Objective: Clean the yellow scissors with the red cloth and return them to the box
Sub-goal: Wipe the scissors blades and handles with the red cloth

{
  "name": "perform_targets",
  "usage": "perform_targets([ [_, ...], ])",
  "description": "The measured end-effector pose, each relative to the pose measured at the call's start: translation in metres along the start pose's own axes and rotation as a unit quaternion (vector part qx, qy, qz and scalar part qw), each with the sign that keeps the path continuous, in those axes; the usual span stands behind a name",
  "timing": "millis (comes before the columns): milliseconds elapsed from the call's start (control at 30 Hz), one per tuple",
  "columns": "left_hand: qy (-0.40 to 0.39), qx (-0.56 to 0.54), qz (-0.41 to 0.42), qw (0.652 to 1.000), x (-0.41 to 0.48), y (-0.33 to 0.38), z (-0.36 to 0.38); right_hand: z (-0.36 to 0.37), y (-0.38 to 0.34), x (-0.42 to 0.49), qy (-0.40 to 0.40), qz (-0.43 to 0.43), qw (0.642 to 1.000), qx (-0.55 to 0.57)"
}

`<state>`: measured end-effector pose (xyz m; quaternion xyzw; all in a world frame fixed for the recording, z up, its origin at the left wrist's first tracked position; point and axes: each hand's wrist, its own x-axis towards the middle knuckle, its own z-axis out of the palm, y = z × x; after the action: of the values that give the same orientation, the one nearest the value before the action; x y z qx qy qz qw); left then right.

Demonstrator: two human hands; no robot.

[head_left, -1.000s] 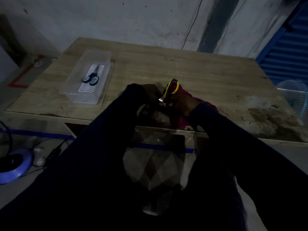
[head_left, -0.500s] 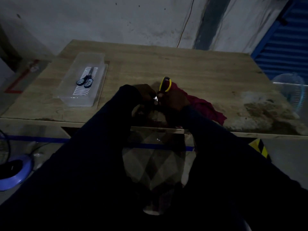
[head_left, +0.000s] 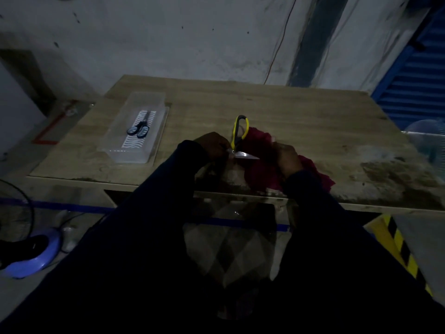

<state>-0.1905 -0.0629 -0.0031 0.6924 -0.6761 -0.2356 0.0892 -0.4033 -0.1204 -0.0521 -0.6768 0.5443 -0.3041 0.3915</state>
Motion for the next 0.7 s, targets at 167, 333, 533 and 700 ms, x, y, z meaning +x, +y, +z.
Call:
perform_targets([
  [167,0.013,0.01,-0.005,1.0,0.003,0.0,0.002,-0.001,-0.013,-0.012,-0.031,0.052,0.994,0.087],
  [333,-0.009,0.057,0.003,0.998,0.009,0.01,0.003,0.013,-0.037,-0.015,-0.12,-0.033,0.991,-0.057],
  [533,-0.024,0.067,-0.003,0.997,0.018,0.006,0.008,0.024,-0.05,-0.01,-0.062,-0.136,0.966,-0.21],
  [700,-0.03,0.047,0.003,0.998,0.021,0.006,0.01,0.026,-0.053,-0.008,-0.048,-0.081,0.983,-0.16],
])
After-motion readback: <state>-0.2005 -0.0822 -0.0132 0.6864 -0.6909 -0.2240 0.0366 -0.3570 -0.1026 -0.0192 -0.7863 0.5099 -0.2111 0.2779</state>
